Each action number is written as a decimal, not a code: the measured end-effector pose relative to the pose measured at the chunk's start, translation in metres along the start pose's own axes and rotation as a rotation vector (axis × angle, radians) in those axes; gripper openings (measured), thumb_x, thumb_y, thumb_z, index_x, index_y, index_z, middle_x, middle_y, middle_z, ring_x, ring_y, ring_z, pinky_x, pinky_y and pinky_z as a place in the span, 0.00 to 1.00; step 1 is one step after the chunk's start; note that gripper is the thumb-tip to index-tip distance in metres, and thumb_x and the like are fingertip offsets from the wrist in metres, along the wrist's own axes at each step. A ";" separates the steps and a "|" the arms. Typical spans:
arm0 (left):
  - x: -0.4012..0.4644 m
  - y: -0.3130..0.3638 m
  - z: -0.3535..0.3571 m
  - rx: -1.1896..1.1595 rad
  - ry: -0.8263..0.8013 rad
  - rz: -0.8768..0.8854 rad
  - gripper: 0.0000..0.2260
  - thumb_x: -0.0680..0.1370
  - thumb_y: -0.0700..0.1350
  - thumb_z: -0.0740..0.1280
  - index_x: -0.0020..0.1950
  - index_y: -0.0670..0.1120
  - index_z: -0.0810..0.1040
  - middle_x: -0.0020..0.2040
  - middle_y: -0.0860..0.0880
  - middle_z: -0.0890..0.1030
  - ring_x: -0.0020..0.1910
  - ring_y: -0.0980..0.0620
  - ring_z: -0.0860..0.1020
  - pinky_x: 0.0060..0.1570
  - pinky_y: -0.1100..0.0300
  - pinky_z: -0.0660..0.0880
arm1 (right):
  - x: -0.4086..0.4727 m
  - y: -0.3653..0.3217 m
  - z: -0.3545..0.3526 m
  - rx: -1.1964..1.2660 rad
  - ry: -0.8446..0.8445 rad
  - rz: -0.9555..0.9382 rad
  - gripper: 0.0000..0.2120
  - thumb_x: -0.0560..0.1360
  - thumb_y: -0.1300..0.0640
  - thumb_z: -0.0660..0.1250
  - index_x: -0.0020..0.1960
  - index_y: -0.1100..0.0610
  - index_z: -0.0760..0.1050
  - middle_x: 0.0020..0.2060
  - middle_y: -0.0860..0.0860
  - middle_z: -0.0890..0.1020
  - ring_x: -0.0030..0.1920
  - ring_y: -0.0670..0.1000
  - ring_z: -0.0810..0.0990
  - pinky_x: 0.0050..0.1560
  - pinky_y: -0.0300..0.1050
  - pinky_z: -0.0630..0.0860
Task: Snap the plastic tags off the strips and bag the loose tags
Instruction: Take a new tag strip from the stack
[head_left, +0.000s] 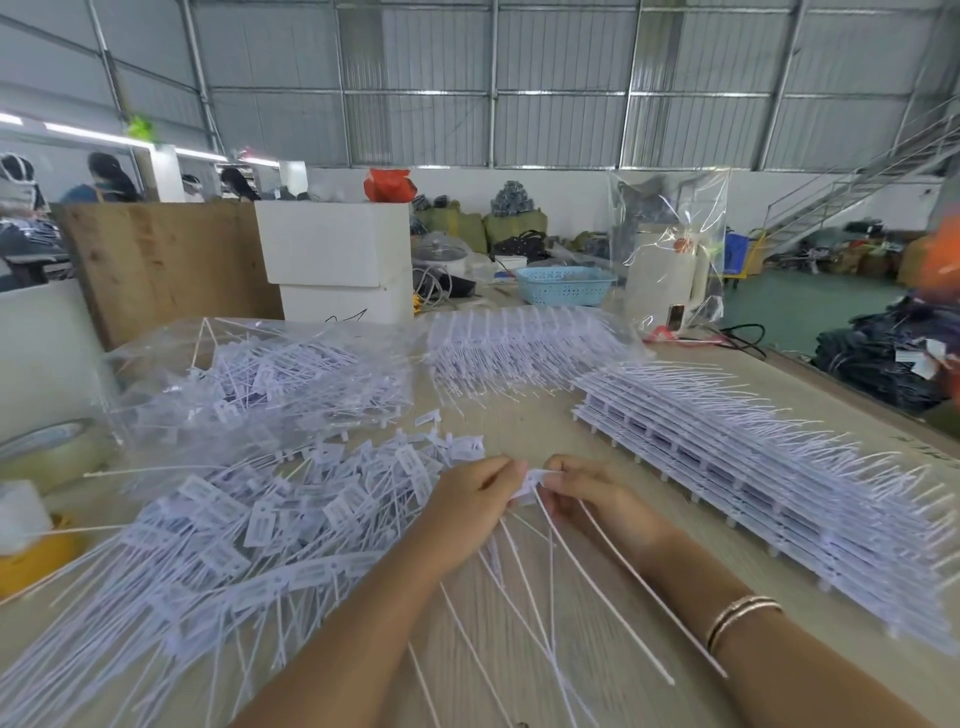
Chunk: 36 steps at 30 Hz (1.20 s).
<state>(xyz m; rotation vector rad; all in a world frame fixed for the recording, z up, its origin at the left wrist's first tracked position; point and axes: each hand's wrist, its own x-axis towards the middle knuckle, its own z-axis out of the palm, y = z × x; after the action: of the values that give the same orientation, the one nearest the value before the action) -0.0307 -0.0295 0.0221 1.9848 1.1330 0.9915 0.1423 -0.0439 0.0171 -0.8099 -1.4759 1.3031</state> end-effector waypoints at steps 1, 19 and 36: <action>0.000 0.000 0.001 0.009 -0.012 0.003 0.17 0.81 0.52 0.57 0.34 0.49 0.73 0.31 0.51 0.72 0.29 0.56 0.69 0.34 0.62 0.63 | 0.000 0.000 -0.001 -0.017 0.007 0.015 0.09 0.65 0.48 0.71 0.31 0.52 0.76 0.29 0.49 0.76 0.31 0.46 0.73 0.36 0.35 0.69; 0.000 0.008 -0.002 -0.478 0.062 -0.131 0.23 0.81 0.52 0.57 0.28 0.50 0.77 0.30 0.50 0.77 0.32 0.52 0.74 0.37 0.63 0.70 | 0.002 -0.003 0.021 0.029 0.367 -0.209 0.08 0.77 0.59 0.63 0.40 0.56 0.74 0.30 0.48 0.74 0.31 0.46 0.69 0.36 0.36 0.68; -0.007 0.006 -0.002 -0.060 0.007 0.032 0.09 0.79 0.42 0.60 0.41 0.55 0.68 0.35 0.54 0.78 0.25 0.55 0.76 0.31 0.59 0.71 | 0.000 -0.002 0.026 -0.360 0.412 0.014 0.13 0.78 0.49 0.62 0.40 0.54 0.78 0.40 0.46 0.78 0.43 0.43 0.76 0.48 0.44 0.68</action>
<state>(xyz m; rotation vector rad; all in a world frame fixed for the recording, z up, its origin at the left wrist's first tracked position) -0.0319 -0.0377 0.0259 1.9587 1.0657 1.0372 0.1182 -0.0529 0.0198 -1.2418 -1.3815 0.8204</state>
